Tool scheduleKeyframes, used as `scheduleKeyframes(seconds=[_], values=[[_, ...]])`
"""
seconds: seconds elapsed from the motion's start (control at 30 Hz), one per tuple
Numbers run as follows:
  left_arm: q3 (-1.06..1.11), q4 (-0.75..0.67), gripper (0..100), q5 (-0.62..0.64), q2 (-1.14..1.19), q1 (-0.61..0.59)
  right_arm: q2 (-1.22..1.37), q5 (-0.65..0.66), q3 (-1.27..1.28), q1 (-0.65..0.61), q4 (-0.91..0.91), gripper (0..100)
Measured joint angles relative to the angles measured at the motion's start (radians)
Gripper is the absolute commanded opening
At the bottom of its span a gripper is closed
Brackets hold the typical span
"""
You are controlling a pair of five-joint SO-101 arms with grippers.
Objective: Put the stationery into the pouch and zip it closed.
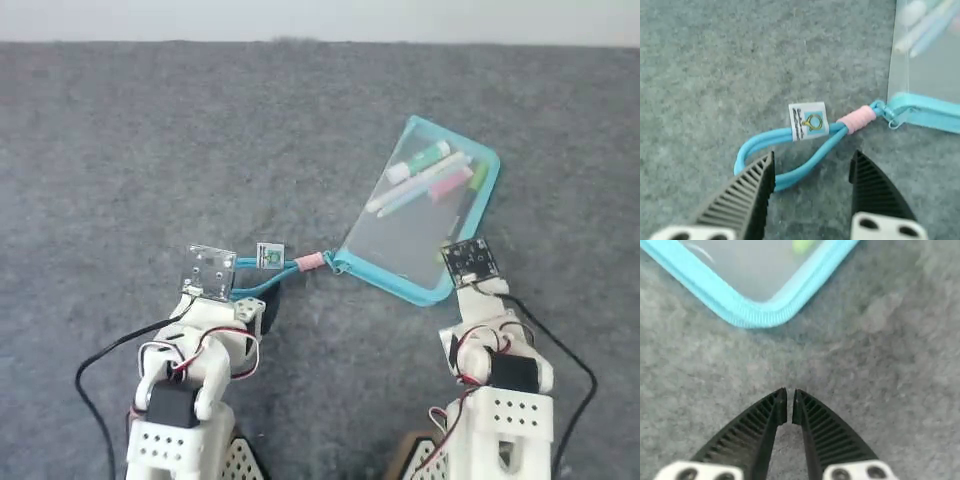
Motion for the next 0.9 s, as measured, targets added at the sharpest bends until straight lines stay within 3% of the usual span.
scheduleKeyframes(seconds=[0.33, 0.5, 0.67, 0.9], values=[[0.000, 0.106, 23, 0.000, 0.000, 0.000, -0.003, 0.000, 0.077, 0.002, -0.063, 3.0], [0.000, 0.106, 23, 0.000, 0.000, 0.000, -0.021, -0.021, 0.077, 0.080, -0.063, 2.9], [0.000, 0.106, 23, 0.000, 0.000, 0.000, -0.143, -0.121, 0.077, 0.132, -0.017, 3.2], [0.000, 0.106, 23, 0.000, 0.000, 0.000, -0.404, -0.138, 0.147, 0.137, 0.077, 3.3]])
